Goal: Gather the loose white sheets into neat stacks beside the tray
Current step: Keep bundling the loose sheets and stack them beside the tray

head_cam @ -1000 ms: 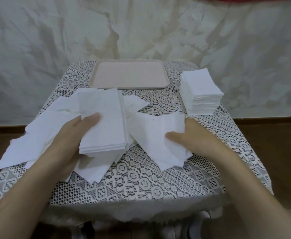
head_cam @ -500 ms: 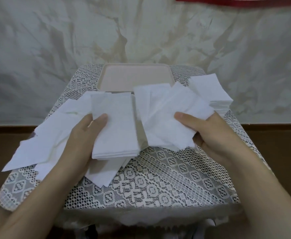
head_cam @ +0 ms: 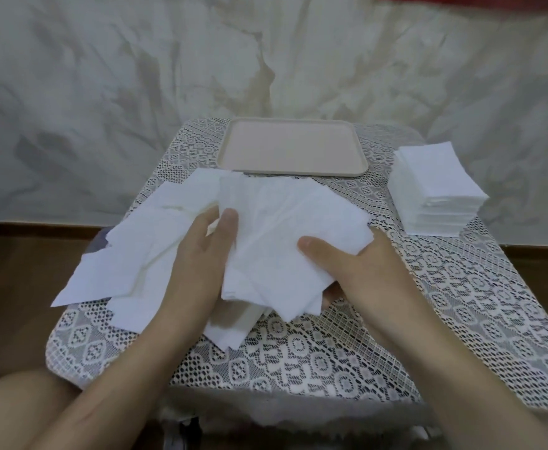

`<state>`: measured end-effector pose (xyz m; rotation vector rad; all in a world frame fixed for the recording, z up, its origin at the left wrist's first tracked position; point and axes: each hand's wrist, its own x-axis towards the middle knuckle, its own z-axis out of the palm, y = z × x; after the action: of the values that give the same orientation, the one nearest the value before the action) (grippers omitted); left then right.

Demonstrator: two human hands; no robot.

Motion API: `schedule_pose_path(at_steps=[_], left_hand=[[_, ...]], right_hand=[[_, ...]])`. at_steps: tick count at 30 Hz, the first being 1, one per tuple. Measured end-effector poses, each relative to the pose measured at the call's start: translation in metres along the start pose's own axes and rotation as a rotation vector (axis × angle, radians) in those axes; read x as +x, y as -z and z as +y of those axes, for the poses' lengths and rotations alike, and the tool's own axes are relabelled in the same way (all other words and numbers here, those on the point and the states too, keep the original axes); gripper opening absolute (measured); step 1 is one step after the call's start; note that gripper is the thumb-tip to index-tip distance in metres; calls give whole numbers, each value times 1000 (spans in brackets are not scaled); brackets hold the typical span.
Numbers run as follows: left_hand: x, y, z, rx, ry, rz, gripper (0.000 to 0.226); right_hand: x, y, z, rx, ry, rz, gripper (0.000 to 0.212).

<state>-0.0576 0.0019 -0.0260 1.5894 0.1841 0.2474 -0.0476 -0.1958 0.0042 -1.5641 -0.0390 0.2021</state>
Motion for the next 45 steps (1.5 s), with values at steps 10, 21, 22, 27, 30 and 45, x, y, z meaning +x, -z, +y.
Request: schedule_pose_path(at_steps=[10, 21, 22, 27, 30, 45], left_hand=[[4, 1, -4, -46, 39, -7, 54], [-2, 0, 3, -47, 30, -52, 50], [-1, 0, 3, -45, 25, -45, 53], [0, 3, 1, -38, 4, -55, 64], [0, 5, 1, -33, 6, -100, 61], [1, 10, 5, -124, 111, -120, 46]], right_hand=[[-6, -2, -3, -105, -9, -87, 14], [-3, 18, -19, -152, 110, -7, 6], [-3, 14, -19, -134, 118, -6, 6], [1, -2, -15, -99, 107, 9, 8], [1, -5, -15, -73, 118, -5, 8], [5, 3, -20, -23, 140, 45, 12]])
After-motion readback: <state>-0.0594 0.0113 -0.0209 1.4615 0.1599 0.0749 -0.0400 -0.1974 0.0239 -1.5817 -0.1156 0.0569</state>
